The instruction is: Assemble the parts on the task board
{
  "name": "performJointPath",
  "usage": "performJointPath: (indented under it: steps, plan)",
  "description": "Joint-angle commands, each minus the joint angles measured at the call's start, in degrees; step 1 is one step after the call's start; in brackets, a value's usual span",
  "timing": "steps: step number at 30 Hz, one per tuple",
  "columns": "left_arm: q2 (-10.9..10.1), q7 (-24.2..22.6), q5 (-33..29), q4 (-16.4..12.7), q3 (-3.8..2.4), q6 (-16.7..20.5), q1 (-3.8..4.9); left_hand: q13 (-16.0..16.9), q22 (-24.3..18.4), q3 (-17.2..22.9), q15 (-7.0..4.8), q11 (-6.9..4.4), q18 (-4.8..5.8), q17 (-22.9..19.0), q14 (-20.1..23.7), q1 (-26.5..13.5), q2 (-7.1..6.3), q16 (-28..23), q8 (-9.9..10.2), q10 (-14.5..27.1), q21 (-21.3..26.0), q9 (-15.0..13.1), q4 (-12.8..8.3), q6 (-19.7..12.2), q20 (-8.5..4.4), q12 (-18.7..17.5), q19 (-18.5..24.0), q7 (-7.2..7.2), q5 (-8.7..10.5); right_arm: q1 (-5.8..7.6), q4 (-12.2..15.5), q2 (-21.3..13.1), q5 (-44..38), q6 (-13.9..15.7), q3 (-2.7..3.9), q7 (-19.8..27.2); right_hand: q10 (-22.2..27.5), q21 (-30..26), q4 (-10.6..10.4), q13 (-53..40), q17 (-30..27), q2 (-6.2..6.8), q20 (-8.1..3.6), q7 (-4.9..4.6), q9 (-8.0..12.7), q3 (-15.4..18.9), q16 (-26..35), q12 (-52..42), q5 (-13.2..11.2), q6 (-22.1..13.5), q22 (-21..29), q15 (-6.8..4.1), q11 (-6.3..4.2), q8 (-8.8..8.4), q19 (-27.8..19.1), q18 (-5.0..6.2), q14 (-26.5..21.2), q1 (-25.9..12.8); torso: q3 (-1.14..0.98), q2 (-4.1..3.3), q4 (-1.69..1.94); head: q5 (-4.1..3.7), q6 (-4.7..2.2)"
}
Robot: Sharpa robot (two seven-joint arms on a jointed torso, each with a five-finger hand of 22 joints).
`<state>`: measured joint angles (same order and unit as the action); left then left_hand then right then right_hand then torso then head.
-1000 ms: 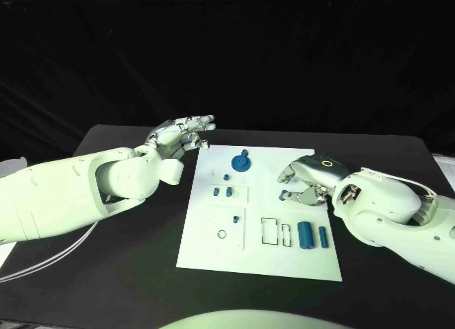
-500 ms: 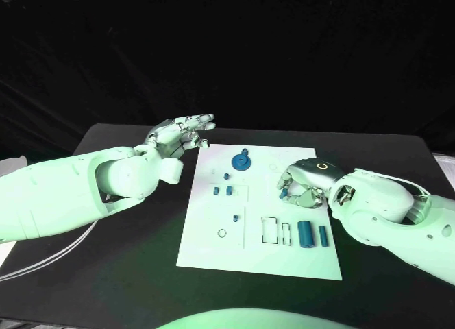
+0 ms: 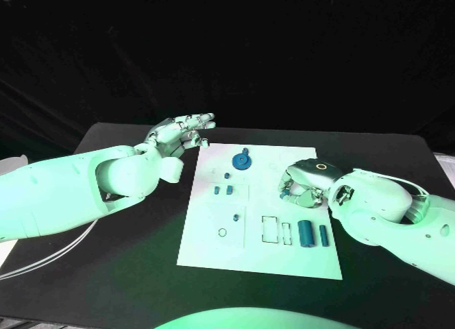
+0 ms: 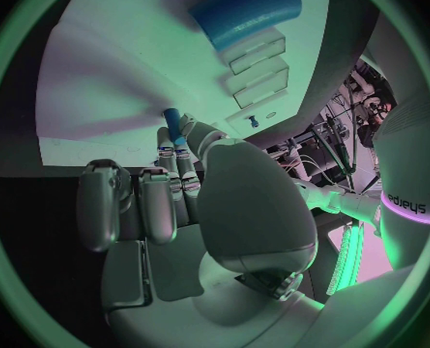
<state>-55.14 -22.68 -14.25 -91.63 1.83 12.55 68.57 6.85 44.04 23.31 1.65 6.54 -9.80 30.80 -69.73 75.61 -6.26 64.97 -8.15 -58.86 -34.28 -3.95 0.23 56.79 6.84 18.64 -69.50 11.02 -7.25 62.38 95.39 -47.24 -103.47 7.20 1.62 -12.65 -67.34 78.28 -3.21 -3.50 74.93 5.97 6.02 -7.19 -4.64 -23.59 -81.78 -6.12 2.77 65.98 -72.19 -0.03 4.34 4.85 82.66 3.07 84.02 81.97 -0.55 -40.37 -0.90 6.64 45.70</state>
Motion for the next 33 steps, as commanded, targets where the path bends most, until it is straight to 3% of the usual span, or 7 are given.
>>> performJointPath:
  steps: [1, 6, 12, 17, 25, 29, 33]
  plan:
    - [0.0, -0.2, 0.3, -0.1, -0.03, -1.1, 0.03, 0.1, -0.1, 0.0, 0.0, 0.08, -0.58, -0.1, 0.2, -0.2, 0.5, 0.3, -0.3, 0.4, 0.3, 0.0, -0.4, -0.4, 0.36, 0.2, -0.1, -0.09, 0.22, -0.11, 0.0, 0.2, -1.3, 0.0, -0.05, 0.0, -1.2, -0.3, 0.2, -0.1, 1.7, -0.72, -0.58, 0.06, -0.2, -0.9, 0.1, -0.1, 0.0, 0.8, -0.1, -0.59, -0.47, 0.28, 0.1, 0.92, 3.5, 0.9, 0.01, -0.02, -0.02, 0.01, 0.05]
    - [0.0, -0.2, 0.3, -0.1, -0.03, -1.1, 0.03, 0.1, -0.1, 0.0, 0.0, 0.08, -0.58, -0.1, 0.2, -0.2, 0.5, 0.3, -0.3, 0.4, 0.3, 0.0, -0.4, -0.4, 0.36, 0.2, -0.1, -0.09, 0.22, -0.11, -0.2, 0.5, -2.0, 1.6, -0.06, -0.4, -2.4, -0.2, 0.9, -0.2, 1.9, -1.71, -0.88, 0.15, -0.4, -2.2, 0.0, 0.1, 0.0, 1.6, -0.2, -0.88, -0.77, 0.41, 0.2, 0.89, 3.5, 1.6, 0.06, 0.0, 0.02, -0.11, 0.06]
    - [0.0, -0.2, 0.3, -0.2, -0.03, -1.1, 0.03, 0.1, -0.1, 0.0, 0.0, 0.08, -0.58, -0.1, 0.2, -0.2, 0.5, 0.3, -0.3, 0.4, 0.3, 0.0, -0.4, -0.4, 0.36, 0.2, -0.1, -0.09, 0.22, -0.12, 0.2, 0.4, -2.6, 3.9, -0.06, -0.3, -3.3, -0.2, 1.7, -0.2, 1.9, -1.85, -1.08, 0.18, -0.5, -3.0, 0.0, 0.3, 0.0, 2.0, -0.3, -1.07, -0.93, 0.43, 0.3, 0.87, 3.6, 2.0, 0.07, 0.06, 0.04, -0.12, 0.09]
    - [0.0, -0.2, 0.3, -0.1, -0.03, -1.1, 0.03, 0.1, -0.1, 0.0, 0.0, 0.08, -0.58, -0.1, 0.2, -0.2, 0.5, 0.3, -0.3, 0.4, 0.3, 0.0, -0.4, -0.4, 0.36, 0.2, -0.1, -0.09, 0.22, 0.03, 2.1, -0.7, -2.5, 5.2, 0.11, -0.2, -3.4, -0.2, 1.9, -0.2, 1.9, -1.74, -1.12, 0.17, -0.6, -3.2, 0.0, 0.4, 0.0, 2.1, -0.3, -1.09, -0.94, 0.41, 0.3, 0.86, 3.6, 2.0, 0.04, 0.12, 0.0, 0.08, 0.1]
    - [0.0, -0.1, 0.3, -0.1, -0.03, -1.1, 0.03, 0.1, -0.1, 0.0, 0.0, 0.08, -0.58, -0.1, 0.2, -0.2, 0.5, 0.3, -0.3, 0.4, 0.3, 0.0, -0.4, -0.4, 0.36, 0.2, -0.1, -0.09, 0.22, 1.06, 6.8, -3.1, -1.3, 6.1, 1.09, -0.5, -3.5, -0.1, 2.1, -0.2, 2.0, -1.61, -1.15, 0.14, -0.6, -3.3, -0.1, 0.5, 0.0, 2.1, -0.4, -1.11, -0.93, 0.37, 0.4, 0.84, 3.6, 1.9, 0.03, 0.07, -0.04, 0.22, -0.16]
    - [0.1, -0.4, 0.3, -0.2, -0.03, -0.9, 0.03, 0.1, -0.1, -0.1, 0.01, 0.09, -0.58, -0.2, 0.3, -0.2, 0.57, 0.3, -0.4, 0.5, 0.4, 0.0, -0.4, -0.5, 0.38, 0.4, -0.1, -0.08, 0.23, 1.25, 8.7, -3.0, -1.0, 6.3, 1.37, -0.6, -3.6, -0.1, 2.1, -0.2, 2.0, -1.55, -1.16, 0.1, -0.6, -3.4, -0.1, 0.6, 0.0, 2.2, -0.4, -1.13, -0.93, 0.36, 0.4, 0.83, 3.6, 1.9, 0.02, 0.05, -0.17, 0.36, -0.4]
    - [0.2, -0.6, 0.3, -0.3, -0.03, -0.8, 0.03, 0.1, -0.1, -0.1, 0.01, 0.09, -0.58, -0.2, 0.3, -0.2, 0.57, 0.3, -0.4, 0.5, 0.4, 0.0, -0.4, -0.5, 0.38, 0.4, -0.1, -0.08, 0.23, 0.9, 10.5, -1.6, -0.6, 6.3, 1.48, -0.1, -3.7, -0.1, 2.3, -0.2, 2.0, -1.48, -1.18, 0.05, -0.6, -3.5, -0.1, 0.7, 0.0, 2.2, -0.4, -1.14, -0.92, 0.33, 0.4, 0.83, 3.6, 1.9, 0.04, 0.02, 0.06, 0.38, -0.35]
